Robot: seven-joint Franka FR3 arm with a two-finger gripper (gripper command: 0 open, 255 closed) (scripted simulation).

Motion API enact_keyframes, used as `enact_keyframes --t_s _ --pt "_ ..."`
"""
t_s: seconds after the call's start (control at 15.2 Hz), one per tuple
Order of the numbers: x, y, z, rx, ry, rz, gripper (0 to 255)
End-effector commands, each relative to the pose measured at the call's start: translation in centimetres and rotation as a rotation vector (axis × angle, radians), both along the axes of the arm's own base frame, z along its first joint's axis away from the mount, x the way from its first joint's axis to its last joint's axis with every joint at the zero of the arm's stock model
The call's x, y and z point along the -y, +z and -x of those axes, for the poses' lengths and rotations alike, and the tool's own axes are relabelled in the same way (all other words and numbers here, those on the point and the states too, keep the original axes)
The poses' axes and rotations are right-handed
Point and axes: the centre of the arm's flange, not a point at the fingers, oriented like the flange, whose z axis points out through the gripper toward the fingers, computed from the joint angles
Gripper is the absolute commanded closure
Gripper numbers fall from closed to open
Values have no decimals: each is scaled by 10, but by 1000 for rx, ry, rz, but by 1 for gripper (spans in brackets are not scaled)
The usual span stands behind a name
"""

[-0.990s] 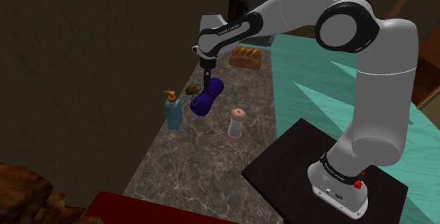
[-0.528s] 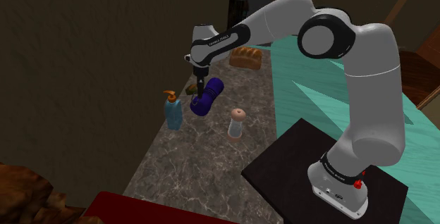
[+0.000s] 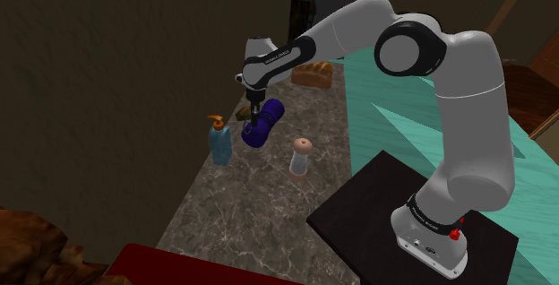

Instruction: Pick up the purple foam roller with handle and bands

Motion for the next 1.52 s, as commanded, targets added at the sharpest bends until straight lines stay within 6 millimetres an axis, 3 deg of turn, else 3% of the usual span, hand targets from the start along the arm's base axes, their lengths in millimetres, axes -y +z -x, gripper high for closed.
enact_keyframes --t_s 0.0,0.4,1.45 --pt "0 0 0 0 0 0 255" --pt "0 0 0 0 0 0 255" --pt "0 80 0 0 0 0 255"
